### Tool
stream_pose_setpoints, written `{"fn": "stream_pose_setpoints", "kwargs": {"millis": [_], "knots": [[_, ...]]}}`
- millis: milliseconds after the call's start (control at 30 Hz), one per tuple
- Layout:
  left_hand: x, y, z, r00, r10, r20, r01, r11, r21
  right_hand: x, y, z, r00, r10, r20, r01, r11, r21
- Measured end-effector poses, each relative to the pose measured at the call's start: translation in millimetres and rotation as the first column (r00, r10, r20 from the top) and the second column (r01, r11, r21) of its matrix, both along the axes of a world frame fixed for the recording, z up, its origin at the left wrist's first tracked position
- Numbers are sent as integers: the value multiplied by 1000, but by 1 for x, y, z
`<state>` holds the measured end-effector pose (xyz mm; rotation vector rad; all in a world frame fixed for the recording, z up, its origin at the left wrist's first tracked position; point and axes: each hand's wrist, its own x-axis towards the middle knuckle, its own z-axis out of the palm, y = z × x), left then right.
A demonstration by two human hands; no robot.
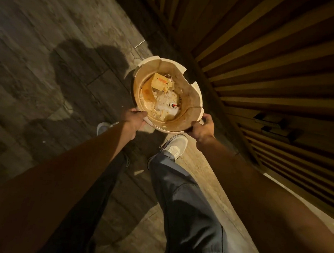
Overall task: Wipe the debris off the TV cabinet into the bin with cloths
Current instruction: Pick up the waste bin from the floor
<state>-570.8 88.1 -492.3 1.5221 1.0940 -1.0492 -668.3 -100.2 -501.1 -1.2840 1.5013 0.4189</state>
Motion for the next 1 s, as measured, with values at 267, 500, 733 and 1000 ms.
{"fn": "stream_pose_setpoints", "kwargs": {"millis": [267, 500, 733, 1000], "knots": [[-2, -6, 96, 993, -56, -104, 51, 997, -54, -4, -7, 95, 1000, 30, 5, -30, 1000, 10], [-13, -1, 208, 991, -120, -60, 116, 991, -66, -10, -2, 200, 998, 24, 55, -24, 1000, 12], [-17, 13, 297, 988, -61, 144, 82, 987, -141, -21, -3, 287, 993, 4, 119, -4, 1000, 1], [-15, -2, 364, 987, -99, 129, 108, 992, -66, -23, -8, 365, 990, 3, 143, -2, 1000, -13]]}}
